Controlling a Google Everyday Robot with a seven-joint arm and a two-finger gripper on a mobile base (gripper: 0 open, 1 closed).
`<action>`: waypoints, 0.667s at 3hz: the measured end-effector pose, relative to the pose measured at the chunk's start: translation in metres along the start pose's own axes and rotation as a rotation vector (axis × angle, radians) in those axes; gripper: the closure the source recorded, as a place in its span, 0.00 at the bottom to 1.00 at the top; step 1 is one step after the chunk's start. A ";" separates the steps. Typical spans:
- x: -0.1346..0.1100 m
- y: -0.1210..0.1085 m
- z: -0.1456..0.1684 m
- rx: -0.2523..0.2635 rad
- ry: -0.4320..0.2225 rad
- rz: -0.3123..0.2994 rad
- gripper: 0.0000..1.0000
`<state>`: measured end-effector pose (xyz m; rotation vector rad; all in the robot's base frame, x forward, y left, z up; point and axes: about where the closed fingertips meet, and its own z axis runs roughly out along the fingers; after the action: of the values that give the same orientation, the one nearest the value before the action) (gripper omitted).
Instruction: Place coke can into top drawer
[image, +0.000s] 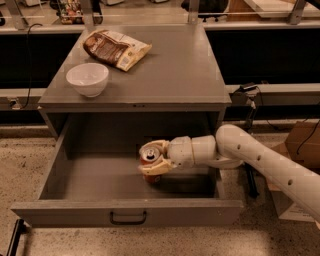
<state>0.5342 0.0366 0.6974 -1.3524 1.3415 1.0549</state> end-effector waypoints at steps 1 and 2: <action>0.012 0.002 0.001 -0.008 -0.015 0.004 0.59; 0.012 0.002 0.003 -0.012 -0.017 0.004 0.36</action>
Offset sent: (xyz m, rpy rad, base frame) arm -0.0010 -0.0014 -0.0118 0.0149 0.0049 0.0077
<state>0.5324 0.0371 0.6849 -1.3476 1.3275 1.0767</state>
